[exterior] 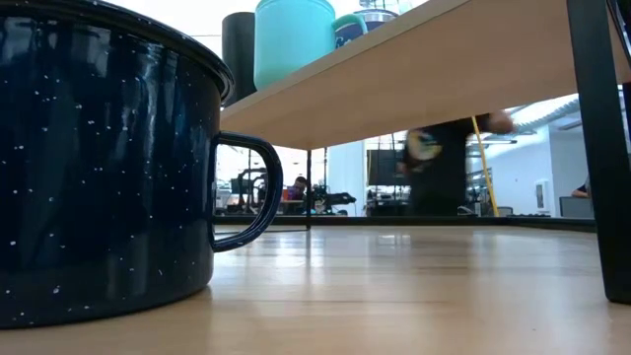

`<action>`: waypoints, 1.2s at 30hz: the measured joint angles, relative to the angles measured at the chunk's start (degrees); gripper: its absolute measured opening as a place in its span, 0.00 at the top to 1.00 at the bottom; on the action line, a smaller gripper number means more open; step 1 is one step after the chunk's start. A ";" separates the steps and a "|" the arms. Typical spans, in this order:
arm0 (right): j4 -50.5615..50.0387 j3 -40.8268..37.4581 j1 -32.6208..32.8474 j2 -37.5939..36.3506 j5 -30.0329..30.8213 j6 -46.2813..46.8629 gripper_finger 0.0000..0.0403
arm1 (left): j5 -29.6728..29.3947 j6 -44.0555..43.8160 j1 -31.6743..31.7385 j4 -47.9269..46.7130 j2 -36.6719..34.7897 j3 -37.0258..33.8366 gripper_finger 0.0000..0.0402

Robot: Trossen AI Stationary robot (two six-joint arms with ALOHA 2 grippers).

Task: Stack small to large cups/mugs on shelf
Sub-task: Put the dark blue mug on the shelf

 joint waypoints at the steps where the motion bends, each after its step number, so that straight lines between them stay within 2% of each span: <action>1: -0.01 0.00 0.00 0.00 0.01 -0.05 0.93 | 0.04 0.25 0.02 0.01 0.00 0.00 0.40; 6: -0.17 0.00 0.00 0.00 -0.02 -0.27 0.93 | 0.37 1.97 0.03 0.14 -0.02 0.00 0.40; 10: -0.17 0.00 0.00 0.00 -0.15 -0.27 0.93 | 3.30 3.05 0.05 0.38 0.20 0.00 0.41; 23: -0.17 0.00 0.00 0.02 -0.20 -0.29 0.93 | 1.87 6.37 0.82 3.75 4.01 -1.51 0.43; 28: -0.16 0.00 0.00 0.02 -0.21 -0.28 0.93 | 1.89 8.75 1.29 3.77 5.15 -1.51 0.57; 36: -0.15 0.00 0.13 0.02 -0.24 -0.27 0.93 | 3.67 9.58 3.18 3.77 5.58 -1.53 0.89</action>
